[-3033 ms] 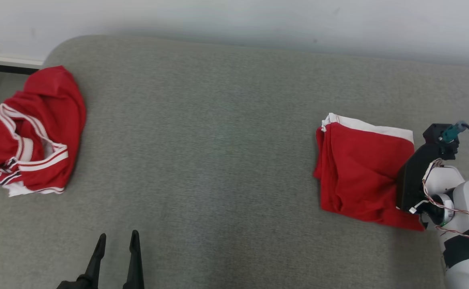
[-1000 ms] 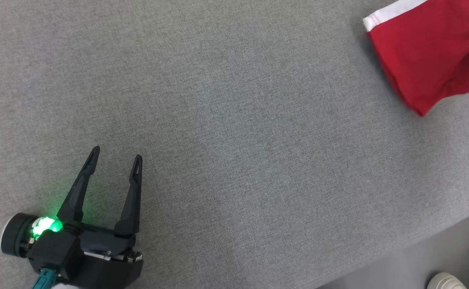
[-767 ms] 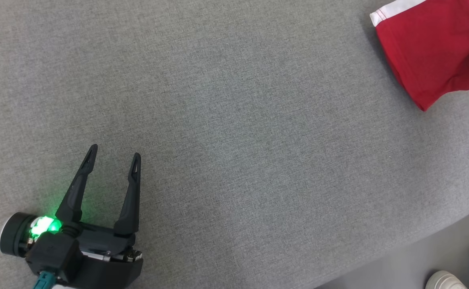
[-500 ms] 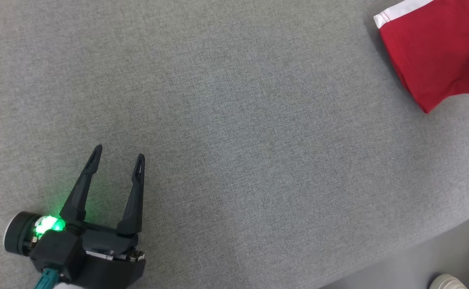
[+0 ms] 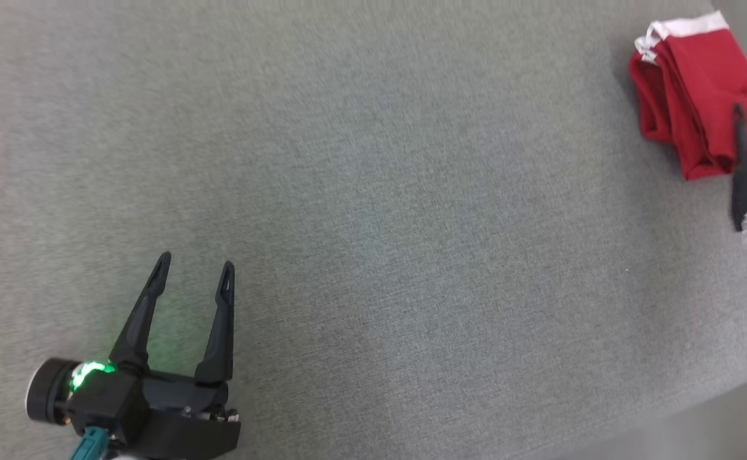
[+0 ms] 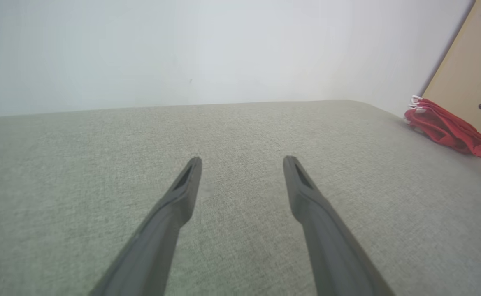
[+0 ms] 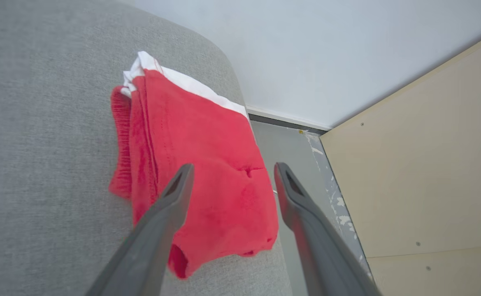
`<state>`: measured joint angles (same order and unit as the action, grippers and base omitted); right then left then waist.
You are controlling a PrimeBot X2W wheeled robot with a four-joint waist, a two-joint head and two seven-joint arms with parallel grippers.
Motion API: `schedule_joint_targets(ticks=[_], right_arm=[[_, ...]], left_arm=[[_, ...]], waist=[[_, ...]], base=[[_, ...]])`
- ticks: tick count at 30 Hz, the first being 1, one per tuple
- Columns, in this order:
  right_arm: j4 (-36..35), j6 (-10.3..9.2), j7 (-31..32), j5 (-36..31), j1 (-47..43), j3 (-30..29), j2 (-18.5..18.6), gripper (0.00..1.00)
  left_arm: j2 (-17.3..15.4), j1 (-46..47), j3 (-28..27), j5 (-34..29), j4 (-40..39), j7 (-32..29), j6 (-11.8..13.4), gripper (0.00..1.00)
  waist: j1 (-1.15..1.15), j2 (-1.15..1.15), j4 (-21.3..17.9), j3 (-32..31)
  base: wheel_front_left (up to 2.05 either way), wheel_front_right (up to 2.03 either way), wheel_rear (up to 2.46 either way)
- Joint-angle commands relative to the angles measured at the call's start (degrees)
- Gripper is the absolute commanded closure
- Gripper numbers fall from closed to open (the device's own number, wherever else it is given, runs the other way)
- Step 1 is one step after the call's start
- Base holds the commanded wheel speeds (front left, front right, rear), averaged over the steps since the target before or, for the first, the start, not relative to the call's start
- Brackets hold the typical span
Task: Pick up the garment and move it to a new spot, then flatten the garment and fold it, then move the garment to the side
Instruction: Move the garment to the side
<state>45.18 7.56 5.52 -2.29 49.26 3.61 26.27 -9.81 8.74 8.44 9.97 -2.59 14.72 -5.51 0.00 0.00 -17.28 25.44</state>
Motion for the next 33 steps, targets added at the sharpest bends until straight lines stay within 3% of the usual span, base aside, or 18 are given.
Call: schedule_joint_targets(ticks=[1, 16, 24, 33], right_arm=[[-0.66, -0.16, -0.68, 1.21, -1.41, 0.0, -1.04, 0.0], [-16.25, -0.16, -10.49, 16.53, -21.04, 4.88, -4.8, 0.0], [-20.98, -0.16, -13.83, 18.32, -30.61, 7.21, -7.66, 0.0], [-25.92, -0.16, -17.86, 18.96, -38.77, 8.04, -9.41, 0.0]], left_arm=[[0.35, -0.89, -0.3, 0.33, 0.42, 0.33, 0.31, 0.0], [4.29, -8.6, -8.87, 2.66, 5.73, 0.48, 2.33, 0.0], [6.0, -13.8, -13.21, 2.66, 7.01, 0.5, 2.11, 0.0], [6.83, -16.18, -13.73, 1.48, 8.28, 0.5, 1.58, 0.0]], waist=[[0.0, 0.0, 1.72, -2.76], [0.0, 0.0, 8.27, -16.99], [0.0, 0.0, 9.93, -22.8], [0.0, 0.0, 12.06, -25.69]], base=[[0.0, 0.0, 0.0], [0.0, 0.0, 0.0], [0.0, 0.0, 0.0], [0.0, 0.0, 0.0]])
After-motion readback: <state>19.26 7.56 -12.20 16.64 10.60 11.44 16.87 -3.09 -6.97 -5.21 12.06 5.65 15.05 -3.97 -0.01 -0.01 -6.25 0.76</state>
